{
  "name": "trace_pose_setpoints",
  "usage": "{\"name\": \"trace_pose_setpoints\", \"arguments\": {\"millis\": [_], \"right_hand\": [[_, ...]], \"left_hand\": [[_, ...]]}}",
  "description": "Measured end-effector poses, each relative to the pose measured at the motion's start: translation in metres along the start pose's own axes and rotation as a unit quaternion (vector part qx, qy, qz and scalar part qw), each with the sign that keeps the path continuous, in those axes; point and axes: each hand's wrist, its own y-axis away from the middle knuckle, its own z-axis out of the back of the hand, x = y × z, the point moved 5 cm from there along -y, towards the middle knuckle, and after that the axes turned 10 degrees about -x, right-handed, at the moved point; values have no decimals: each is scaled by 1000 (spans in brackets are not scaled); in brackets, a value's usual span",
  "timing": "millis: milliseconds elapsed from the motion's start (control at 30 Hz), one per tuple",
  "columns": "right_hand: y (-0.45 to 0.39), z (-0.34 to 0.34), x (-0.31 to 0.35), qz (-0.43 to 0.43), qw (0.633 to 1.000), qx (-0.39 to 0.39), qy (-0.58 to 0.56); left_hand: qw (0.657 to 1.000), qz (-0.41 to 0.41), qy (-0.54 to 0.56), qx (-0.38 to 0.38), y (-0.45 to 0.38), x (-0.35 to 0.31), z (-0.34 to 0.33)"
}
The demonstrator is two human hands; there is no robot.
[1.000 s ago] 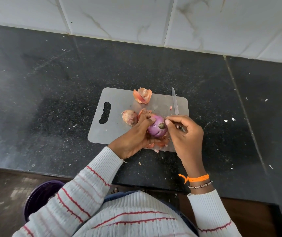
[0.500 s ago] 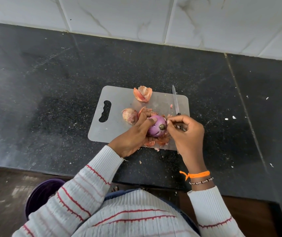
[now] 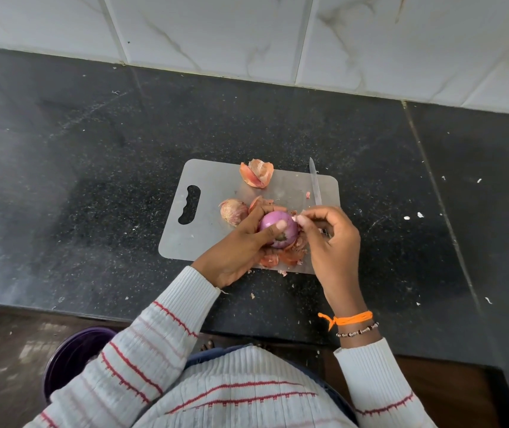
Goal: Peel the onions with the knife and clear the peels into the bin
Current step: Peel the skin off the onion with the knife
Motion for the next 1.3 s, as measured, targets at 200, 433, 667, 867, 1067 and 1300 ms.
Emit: {"name": "trace_pose_setpoints", "arguments": {"millis": [200, 433, 667, 867, 1067, 1300], "right_hand": [[-4, 9, -9, -1, 996, -59, 72], [-1, 7, -9, 6, 997, -12, 79], [9, -7, -4, -141, 984, 23, -105], [10, -9, -8, -181, 969, -67, -154], [8, -7, -13, -177, 977, -71, -91], [10, 0, -24, -179, 983, 38, -9]], "left_hand": [[999, -42, -3, 16, 3, -6, 3], [998, -66, 6, 0, 1, -8, 2], [998, -57, 2, 17, 3, -4, -4], [997, -76, -20, 15, 1, -3, -7], [997, -70, 0, 11, 3, -3, -4], [993, -117, -6, -22, 2, -8, 1]]}}
